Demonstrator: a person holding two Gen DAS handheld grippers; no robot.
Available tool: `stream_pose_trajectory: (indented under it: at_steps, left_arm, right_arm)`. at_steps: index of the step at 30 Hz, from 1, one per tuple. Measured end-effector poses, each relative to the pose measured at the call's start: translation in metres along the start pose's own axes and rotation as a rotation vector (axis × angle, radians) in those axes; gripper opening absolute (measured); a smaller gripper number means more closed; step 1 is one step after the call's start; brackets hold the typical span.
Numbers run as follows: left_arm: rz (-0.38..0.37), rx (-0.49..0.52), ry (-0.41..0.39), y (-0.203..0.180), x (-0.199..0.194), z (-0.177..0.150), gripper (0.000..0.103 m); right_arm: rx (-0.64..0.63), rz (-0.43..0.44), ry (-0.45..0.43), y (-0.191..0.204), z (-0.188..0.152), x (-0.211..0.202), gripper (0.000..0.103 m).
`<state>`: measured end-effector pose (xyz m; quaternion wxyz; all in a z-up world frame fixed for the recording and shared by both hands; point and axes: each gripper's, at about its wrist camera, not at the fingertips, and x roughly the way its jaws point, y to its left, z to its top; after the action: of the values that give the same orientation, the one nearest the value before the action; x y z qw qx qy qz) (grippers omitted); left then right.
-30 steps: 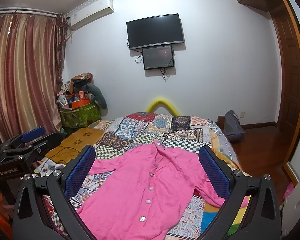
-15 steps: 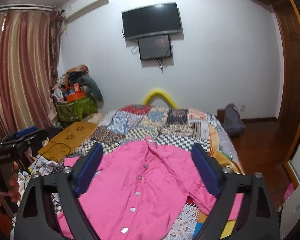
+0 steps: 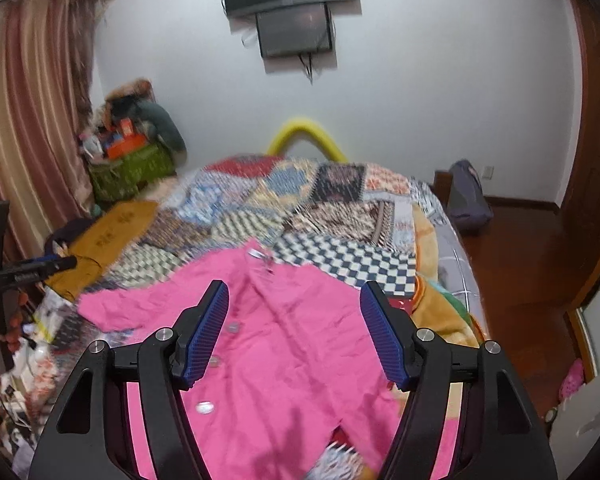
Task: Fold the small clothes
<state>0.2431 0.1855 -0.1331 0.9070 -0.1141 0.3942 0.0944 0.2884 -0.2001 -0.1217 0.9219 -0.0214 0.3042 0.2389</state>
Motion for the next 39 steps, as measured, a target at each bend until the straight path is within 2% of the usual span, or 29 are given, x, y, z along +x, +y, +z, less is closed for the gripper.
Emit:
stream_pose_trajectory:
  at_steps: [5, 10, 12, 14, 16, 18, 20, 21, 22, 23, 25, 27, 32, 36, 37, 39]
  left_arm:
    - [0.002, 0.019, 0.095, -0.005, 0.065, 0.015, 0.075]
    - [-0.04, 0.068, 0.176, -0.038, 0.133, 0.027, 0.075]
    - [-0.054, 0.09, 0.207, -0.051, 0.161, 0.03, 0.071]
    - [-0.059, 0.103, 0.235, -0.061, 0.182, 0.031, 0.057]
    - [-0.074, 0.115, 0.26, -0.07, 0.201, 0.032, 0.047]
    - [-0.101, 0.113, 0.251, -0.075, 0.208, 0.035, 0.035]
    - [-0.14, 0.124, 0.235, -0.081, 0.209, 0.038, 0.012]
    - [-0.136, 0.14, 0.226, -0.084, 0.21, 0.039, 0.011]
    - [-0.13, 0.154, 0.222, -0.086, 0.21, 0.04, 0.006]
    - [-0.117, 0.172, 0.219, -0.088, 0.21, 0.041, 0.004]
    - [-0.078, 0.2, 0.211, -0.09, 0.212, 0.044, 0.002]
    - [0.004, 0.215, 0.198, -0.087, 0.216, 0.05, 0.002]
    - [0.099, 0.122, 0.22, -0.052, 0.233, 0.062, 0.002]
    - [0.028, 0.091, 0.25, -0.04, 0.232, 0.057, 0.002]
    - [0.024, 0.093, 0.248, -0.039, 0.227, 0.057, 0.005]
    - [0.017, 0.099, 0.234, -0.038, 0.212, 0.055, 0.013]
  right_arm:
    - [-0.006, -0.019, 0.114, -0.023, 0.001, 0.053, 0.065]
    - [-0.005, -0.027, 0.231, -0.046, -0.004, 0.104, 0.065]
    - [-0.009, -0.022, 0.273, -0.052, -0.004, 0.124, 0.061]
    - [-0.011, -0.022, 0.319, -0.057, -0.007, 0.142, 0.055]
    - [-0.016, -0.03, 0.346, -0.062, -0.009, 0.156, 0.051]
    - [-0.021, -0.019, 0.364, -0.066, -0.009, 0.169, 0.046]
    - [-0.036, -0.008, 0.373, -0.065, -0.009, 0.177, 0.033]
    - [-0.049, -0.001, 0.369, -0.064, -0.008, 0.178, 0.028]
    - [-0.063, 0.01, 0.367, -0.062, -0.007, 0.178, 0.016]
    - [-0.08, 0.022, 0.369, -0.058, -0.005, 0.18, 0.009]
    - [-0.13, 0.016, 0.366, -0.053, -0.002, 0.183, 0.008]
    - [-0.154, 0.002, 0.359, -0.051, 0.002, 0.188, 0.007]
    - [-0.099, -0.103, 0.329, -0.072, 0.02, 0.197, 0.007]
    - [-0.06, -0.096, 0.354, -0.079, 0.024, 0.203, 0.009]
    - [-0.075, -0.103, 0.349, -0.076, 0.024, 0.199, 0.009]
    - [-0.098, -0.108, 0.343, -0.068, 0.025, 0.19, 0.017]
